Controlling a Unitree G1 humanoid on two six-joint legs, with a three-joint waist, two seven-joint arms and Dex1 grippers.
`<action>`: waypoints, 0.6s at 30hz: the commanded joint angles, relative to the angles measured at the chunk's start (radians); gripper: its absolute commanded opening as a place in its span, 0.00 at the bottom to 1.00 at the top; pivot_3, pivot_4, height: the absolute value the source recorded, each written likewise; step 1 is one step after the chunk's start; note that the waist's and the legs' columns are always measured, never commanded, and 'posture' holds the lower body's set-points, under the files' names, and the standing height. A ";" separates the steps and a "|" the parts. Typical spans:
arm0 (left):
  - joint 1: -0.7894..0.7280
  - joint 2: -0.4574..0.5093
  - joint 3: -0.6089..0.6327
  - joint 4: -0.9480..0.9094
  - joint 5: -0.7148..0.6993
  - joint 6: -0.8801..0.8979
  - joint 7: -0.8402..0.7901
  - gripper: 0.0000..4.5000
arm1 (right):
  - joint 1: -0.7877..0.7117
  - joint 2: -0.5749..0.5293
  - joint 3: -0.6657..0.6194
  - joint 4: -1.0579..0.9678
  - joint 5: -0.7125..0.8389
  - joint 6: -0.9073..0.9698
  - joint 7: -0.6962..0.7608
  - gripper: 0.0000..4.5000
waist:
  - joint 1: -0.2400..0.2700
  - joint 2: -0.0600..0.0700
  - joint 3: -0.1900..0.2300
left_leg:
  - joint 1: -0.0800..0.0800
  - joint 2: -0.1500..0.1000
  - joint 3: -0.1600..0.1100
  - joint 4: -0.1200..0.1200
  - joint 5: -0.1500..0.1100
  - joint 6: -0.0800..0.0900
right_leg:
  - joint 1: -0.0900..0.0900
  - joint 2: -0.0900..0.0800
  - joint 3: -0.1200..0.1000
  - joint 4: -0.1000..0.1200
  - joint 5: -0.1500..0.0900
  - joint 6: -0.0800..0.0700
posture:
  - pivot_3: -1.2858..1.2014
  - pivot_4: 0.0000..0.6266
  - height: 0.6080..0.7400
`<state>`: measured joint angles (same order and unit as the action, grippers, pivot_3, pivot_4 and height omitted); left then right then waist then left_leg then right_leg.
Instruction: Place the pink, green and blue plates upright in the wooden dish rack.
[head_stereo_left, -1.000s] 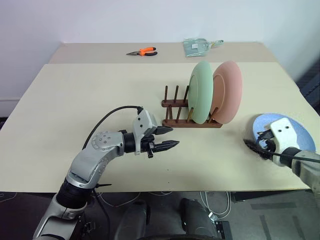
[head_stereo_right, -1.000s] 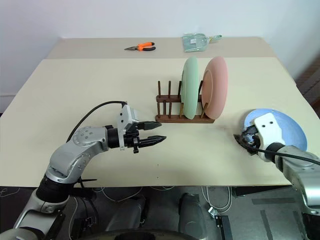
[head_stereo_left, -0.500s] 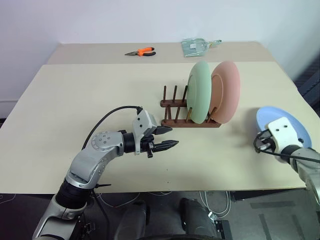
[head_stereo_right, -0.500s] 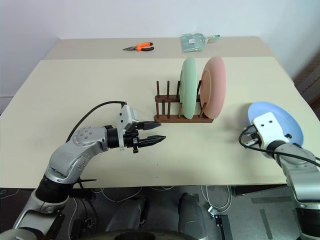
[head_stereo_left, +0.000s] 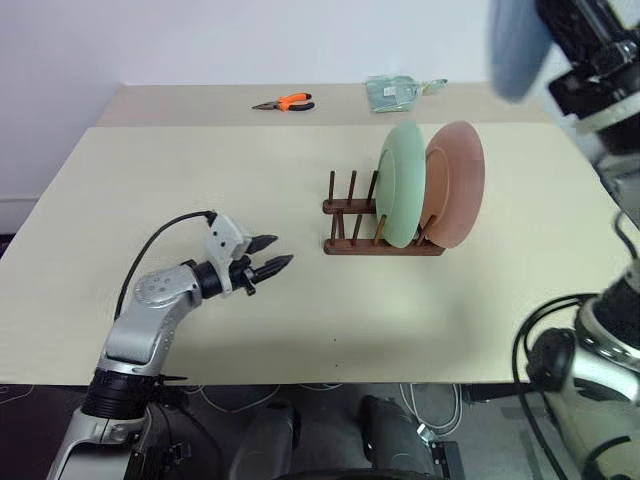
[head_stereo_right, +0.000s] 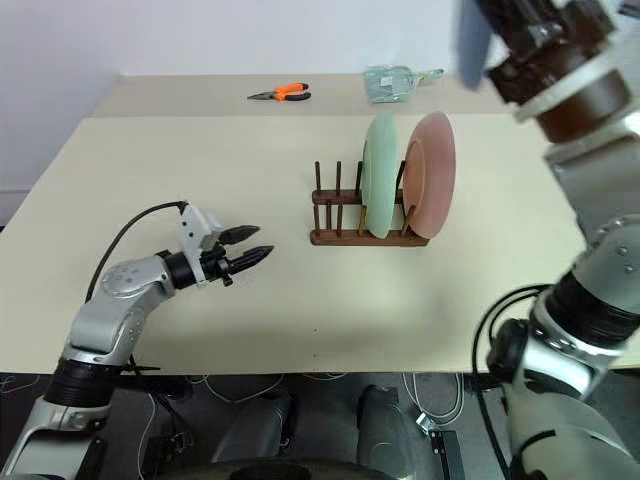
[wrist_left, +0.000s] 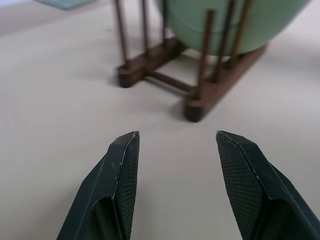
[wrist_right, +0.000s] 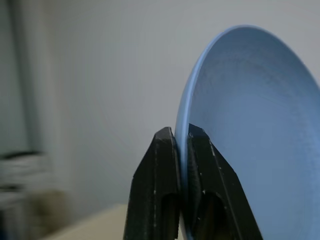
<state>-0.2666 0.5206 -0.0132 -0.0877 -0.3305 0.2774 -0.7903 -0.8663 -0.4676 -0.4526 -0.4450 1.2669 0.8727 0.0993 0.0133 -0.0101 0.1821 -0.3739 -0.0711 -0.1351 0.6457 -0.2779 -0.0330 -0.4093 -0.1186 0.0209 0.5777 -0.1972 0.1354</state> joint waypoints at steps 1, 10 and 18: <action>0.003 0.014 0.036 0.013 0.007 -0.063 -0.015 0.55 | -0.049 0.128 0.094 0.029 0.199 -0.025 -0.226 0.01 | -0.004 0.000 0.000 | 0.000 0.000 0.000 0.000 0.000 0.000 | -0.001 0.000 0.001 0.000 0.000 0.000 | 0.52 0.24 1.00; 0.038 0.023 0.057 -0.013 -0.004 -0.055 -0.010 0.55 | 0.101 0.290 0.270 0.049 0.218 -0.058 -0.488 0.01 | -0.010 0.000 0.000 | 0.000 -0.001 0.000 -0.002 0.000 -0.001 | -0.004 0.001 0.001 0.003 0.002 0.003 | 0.52 0.24 1.00; 0.042 0.010 0.044 -0.029 -0.002 -0.041 0.000 0.55 | 0.145 0.286 0.296 0.076 0.210 -0.077 -0.533 0.01 | -0.028 0.000 0.000 | 0.000 0.000 0.002 -0.003 0.000 0.000 | -0.004 0.002 0.000 0.003 0.002 0.003 | 0.52 0.24 1.00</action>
<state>-0.2172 0.5317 0.0245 -0.0836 -0.3259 0.2378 -0.7939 -0.7116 -0.1814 -0.1583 -0.3626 1.4745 0.8160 -0.4278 -0.0149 -0.0097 0.1817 -0.3734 -0.0715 -0.1334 0.6429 -0.2776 -0.0335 -0.4132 -0.1166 0.0212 0.5810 -0.1952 0.1386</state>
